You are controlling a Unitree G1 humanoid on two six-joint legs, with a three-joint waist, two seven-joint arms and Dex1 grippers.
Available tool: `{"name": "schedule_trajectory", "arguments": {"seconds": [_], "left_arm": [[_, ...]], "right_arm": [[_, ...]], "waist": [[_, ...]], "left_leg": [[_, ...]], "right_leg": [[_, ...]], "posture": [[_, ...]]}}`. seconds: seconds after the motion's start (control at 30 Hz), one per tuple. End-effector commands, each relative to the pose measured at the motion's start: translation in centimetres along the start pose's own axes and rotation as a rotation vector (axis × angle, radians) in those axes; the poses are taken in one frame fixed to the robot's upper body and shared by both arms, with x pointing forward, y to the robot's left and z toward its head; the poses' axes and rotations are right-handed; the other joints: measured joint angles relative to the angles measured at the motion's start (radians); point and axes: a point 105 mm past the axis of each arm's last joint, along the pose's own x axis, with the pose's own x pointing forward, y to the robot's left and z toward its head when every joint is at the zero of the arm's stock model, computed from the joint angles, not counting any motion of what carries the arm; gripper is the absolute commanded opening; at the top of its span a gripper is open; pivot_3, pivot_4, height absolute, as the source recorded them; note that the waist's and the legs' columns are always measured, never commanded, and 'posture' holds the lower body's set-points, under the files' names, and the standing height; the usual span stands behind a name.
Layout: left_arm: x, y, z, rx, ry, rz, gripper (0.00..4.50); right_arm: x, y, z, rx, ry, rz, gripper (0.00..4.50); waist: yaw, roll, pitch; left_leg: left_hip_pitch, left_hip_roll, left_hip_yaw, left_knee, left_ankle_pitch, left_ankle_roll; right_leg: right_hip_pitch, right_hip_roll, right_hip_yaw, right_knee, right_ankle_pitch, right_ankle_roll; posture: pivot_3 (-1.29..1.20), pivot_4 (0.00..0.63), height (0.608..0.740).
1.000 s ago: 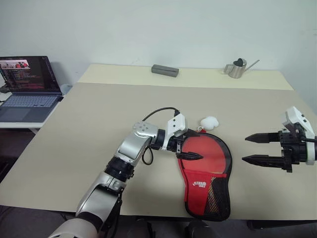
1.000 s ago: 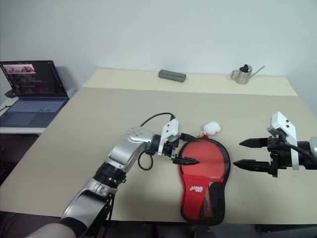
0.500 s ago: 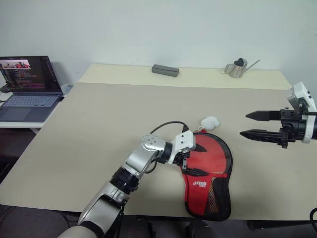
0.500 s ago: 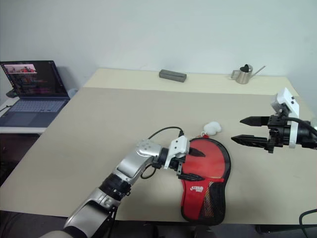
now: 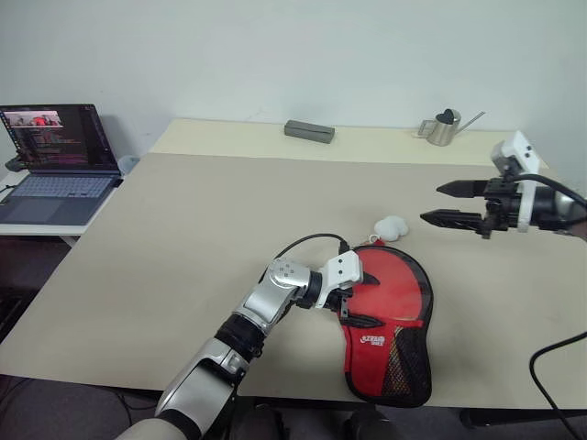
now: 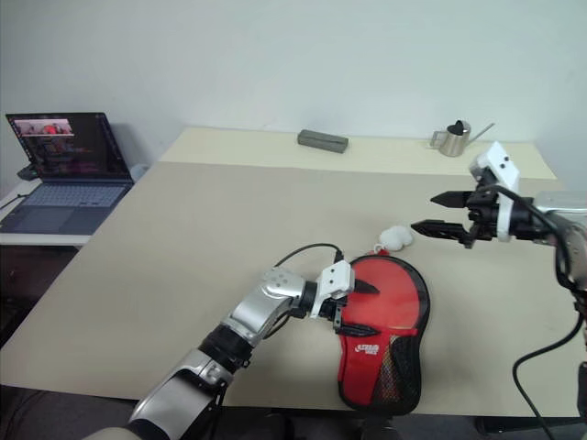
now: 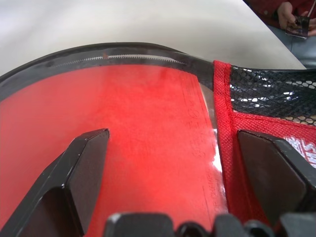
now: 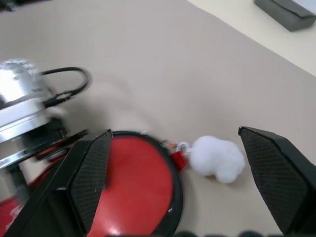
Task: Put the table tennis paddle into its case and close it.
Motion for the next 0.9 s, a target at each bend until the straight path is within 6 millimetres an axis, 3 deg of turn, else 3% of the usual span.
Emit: {"name": "schedule_trajectory", "arguments": {"seconds": [0.03,0.33,0.5,0.9], "left_arm": [[0.9,-0.7,-1.5,-0.044,0.037,0.013,4.48],[1.3,-1.7,-1.8,-0.067,0.032,0.015,4.48],[1.2,-1.9,-1.9,-0.067,0.04,0.006,4.48],[0.8,-2.4,-2.2,-0.058,0.061,-0.044,4.48]], "right_arm": [[1.8,-1.6,-0.1,0.015,0.011,-0.066,4.5],[6.1,-3.3,-1.8,0.157,0.044,-0.1,4.5],[7.4,-4.6,-3.4,0.188,0.092,-0.164,4.5],[9.3,-4.8,-6.3,0.221,0.157,-0.195,4.5]], "waist": [[0.003,0.0,0.0],[0.007,0.001,0.0],[0.007,0.001,-0.001],[0.001,0.001,-0.001]], "left_leg": [[0.0,0.0,0.0,0.0,0.0,0.0],[0.0,0.0,0.001,0.0,0.0,0.0],[0.0,0.0,0.001,0.0,0.0,0.0],[0.0,0.0,0.002,-0.001,0.0,0.0]], "right_leg": [[0.0,0.0,0.0,0.0,0.0,0.0],[0.0,-0.001,-0.002,0.0,0.0,0.0],[0.0,-0.001,-0.002,0.0,0.0,0.0],[0.0,0.0,-0.002,0.0,0.0,0.0]], "posture": [[0.0,0.15,0.74],[0.0,0.15,0.74],[0.0,0.15,0.74],[0.0,0.15,0.74]]}}
